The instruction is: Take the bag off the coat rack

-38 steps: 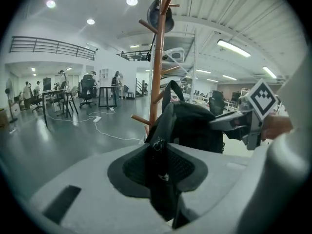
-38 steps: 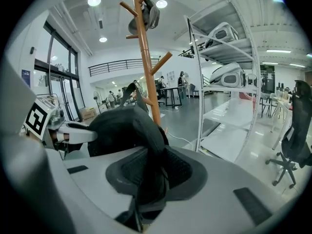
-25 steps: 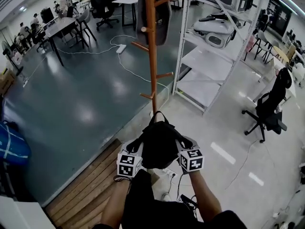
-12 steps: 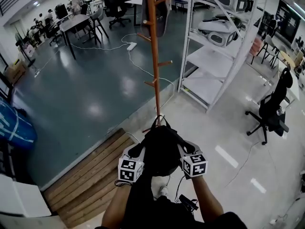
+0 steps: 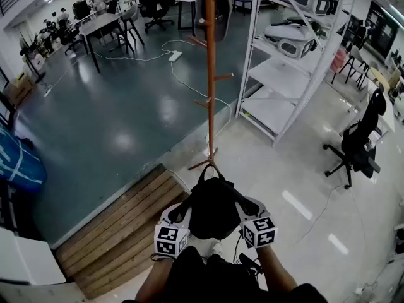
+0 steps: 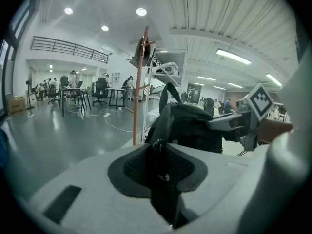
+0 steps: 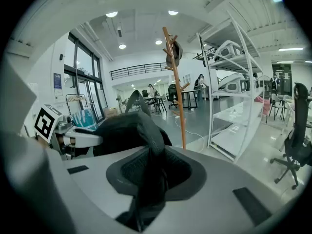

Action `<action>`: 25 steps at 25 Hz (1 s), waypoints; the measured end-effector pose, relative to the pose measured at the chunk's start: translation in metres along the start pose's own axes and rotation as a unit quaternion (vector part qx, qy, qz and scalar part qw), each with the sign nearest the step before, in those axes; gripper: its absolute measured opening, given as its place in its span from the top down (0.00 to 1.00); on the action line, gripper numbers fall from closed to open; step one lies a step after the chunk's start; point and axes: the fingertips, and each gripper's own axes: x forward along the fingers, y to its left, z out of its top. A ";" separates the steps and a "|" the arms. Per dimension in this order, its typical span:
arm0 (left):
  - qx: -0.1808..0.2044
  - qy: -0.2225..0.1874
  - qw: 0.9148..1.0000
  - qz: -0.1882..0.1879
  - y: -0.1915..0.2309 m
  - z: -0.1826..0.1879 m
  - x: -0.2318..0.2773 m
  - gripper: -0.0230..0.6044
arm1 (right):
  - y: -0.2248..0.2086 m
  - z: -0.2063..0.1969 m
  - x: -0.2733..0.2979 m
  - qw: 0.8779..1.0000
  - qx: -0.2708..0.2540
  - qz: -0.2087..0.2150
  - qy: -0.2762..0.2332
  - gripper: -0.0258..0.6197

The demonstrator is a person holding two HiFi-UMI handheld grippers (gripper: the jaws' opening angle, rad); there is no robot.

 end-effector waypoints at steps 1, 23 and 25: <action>0.003 -0.002 1.000 -0.002 0.002 -0.001 -0.004 0.82 | 0.005 -0.002 -0.001 1.000 0.003 -0.001 -0.002 0.83; 0.021 -0.021 0.999 -0.026 0.064 -0.042 -0.120 0.82 | 0.144 -0.039 -0.018 1.000 0.026 -0.006 -0.008 0.83; 0.016 -0.017 0.999 -0.026 0.066 -0.049 -0.127 0.82 | 0.152 -0.044 -0.021 1.000 0.028 -0.004 -0.003 0.83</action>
